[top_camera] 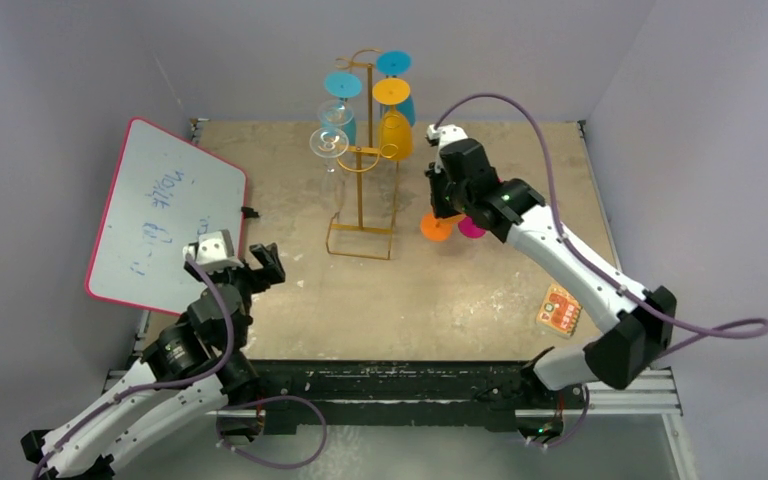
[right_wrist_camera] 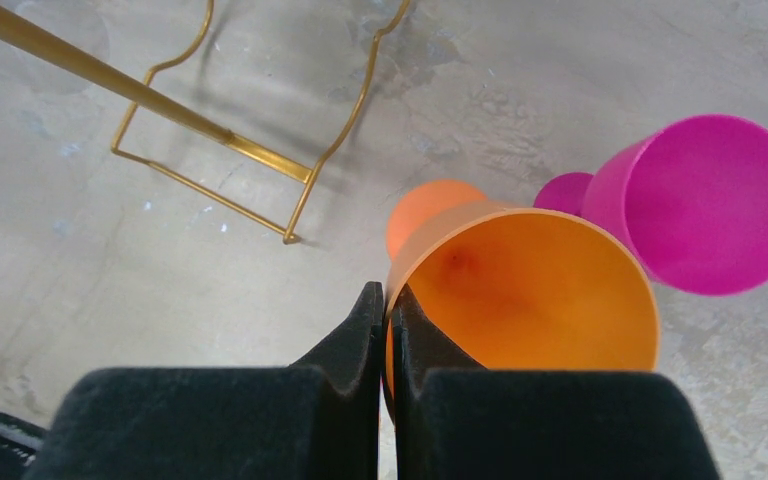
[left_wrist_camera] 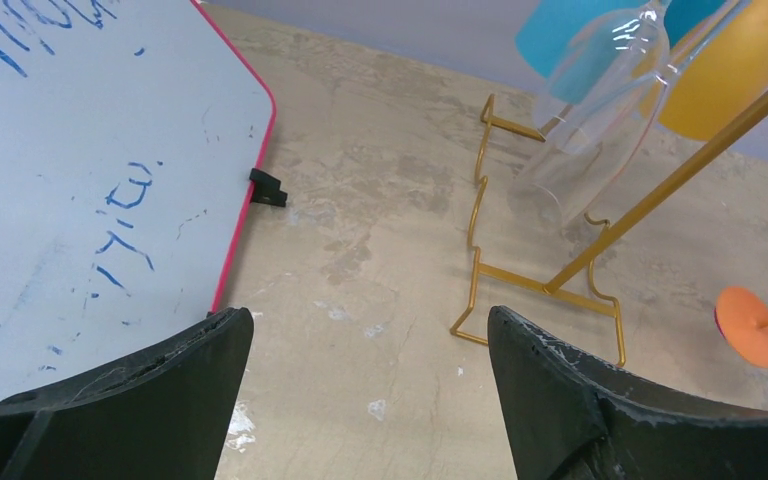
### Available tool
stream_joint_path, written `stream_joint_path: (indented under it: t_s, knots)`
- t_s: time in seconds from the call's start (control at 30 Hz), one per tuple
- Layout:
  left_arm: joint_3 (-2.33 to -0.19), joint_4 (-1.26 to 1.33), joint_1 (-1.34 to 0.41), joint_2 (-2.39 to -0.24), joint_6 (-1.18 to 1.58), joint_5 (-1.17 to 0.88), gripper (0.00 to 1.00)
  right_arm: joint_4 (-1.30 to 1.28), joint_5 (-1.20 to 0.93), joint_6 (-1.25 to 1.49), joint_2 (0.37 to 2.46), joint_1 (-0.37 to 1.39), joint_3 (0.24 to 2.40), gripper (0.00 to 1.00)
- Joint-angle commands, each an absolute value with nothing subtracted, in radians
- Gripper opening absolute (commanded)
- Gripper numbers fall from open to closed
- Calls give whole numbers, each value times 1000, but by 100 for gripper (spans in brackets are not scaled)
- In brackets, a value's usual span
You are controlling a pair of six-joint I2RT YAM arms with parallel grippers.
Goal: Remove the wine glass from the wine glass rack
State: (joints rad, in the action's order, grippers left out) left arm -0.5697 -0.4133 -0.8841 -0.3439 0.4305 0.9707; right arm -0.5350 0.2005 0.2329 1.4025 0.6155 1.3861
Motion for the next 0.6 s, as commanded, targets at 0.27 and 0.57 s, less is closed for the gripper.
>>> stream_joint_path:
  t_s: [0.27, 0.57]
  knots:
    - [-605, -417, -882, -317, 440, 1007, 88, -600, 306, 173, 1515, 645, 1581, 0]
    - [-614, -427, -882, -346, 440, 1005, 88, -642, 223, 345, 1294, 645, 1265, 0]
